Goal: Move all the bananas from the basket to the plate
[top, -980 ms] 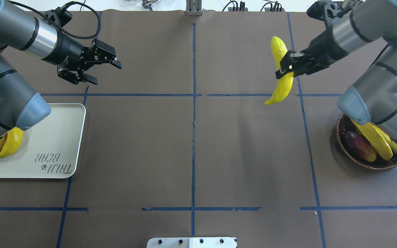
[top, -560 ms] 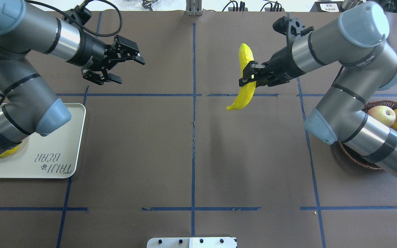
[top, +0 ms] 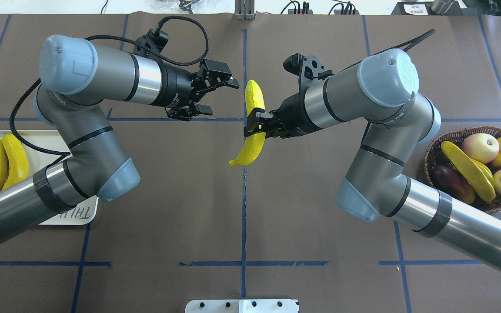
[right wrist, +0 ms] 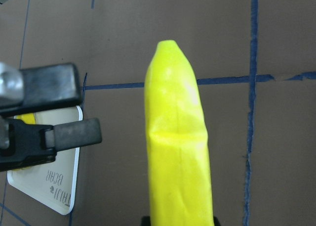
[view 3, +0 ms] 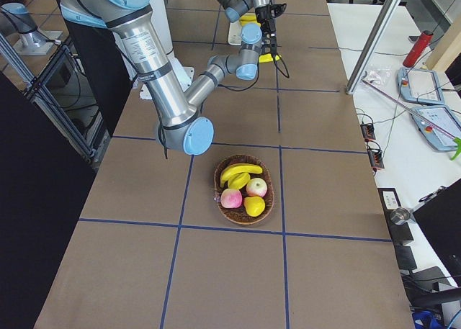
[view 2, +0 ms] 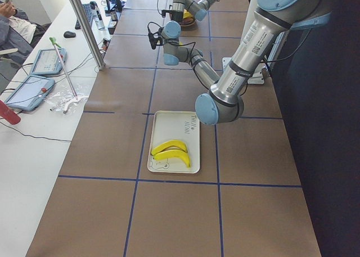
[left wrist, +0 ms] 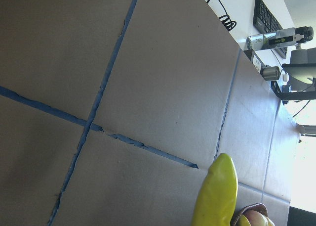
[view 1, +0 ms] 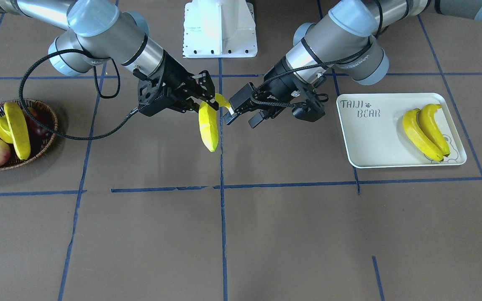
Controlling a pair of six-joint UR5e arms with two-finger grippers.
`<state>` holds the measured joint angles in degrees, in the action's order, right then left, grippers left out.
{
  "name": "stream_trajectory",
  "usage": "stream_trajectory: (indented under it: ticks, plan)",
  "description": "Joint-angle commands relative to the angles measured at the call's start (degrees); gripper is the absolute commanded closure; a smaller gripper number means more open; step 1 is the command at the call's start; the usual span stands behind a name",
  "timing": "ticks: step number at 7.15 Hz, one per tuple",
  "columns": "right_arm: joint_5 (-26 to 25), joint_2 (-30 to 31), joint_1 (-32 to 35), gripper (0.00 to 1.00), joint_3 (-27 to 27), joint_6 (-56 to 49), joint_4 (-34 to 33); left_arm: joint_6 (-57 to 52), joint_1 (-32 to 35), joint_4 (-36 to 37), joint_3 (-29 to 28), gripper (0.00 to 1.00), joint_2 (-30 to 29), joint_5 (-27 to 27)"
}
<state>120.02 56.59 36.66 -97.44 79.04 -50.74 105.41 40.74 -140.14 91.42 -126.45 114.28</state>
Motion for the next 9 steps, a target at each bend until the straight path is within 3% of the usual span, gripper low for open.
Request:
stream_trajectory:
  ticks: [1, 5, 7, 9]
  plan:
    - [-0.23, -1.74, -1.41, 0.96, -0.03, 0.15, -0.06, -0.03, -0.57, 0.13, -1.59, 0.00, -1.25, -0.02]
    - [-0.32, -1.92, -1.42, 0.96, -0.03, 0.06, -0.06, 0.06, -2.95, 0.14, -1.68, 0.06, -1.26, 0.07]
    - [-1.02, -1.84, -1.42, 0.96, 0.06, 0.06, -0.06, 0.41, -3.30, 0.14, -1.51, 0.25, -1.34, 0.07]
    - [-1.02, -1.92, -1.50, 0.96, 0.06, 0.06, -0.06, 0.41, -3.30, 0.05, -1.33, 0.32, -1.34, 0.07]
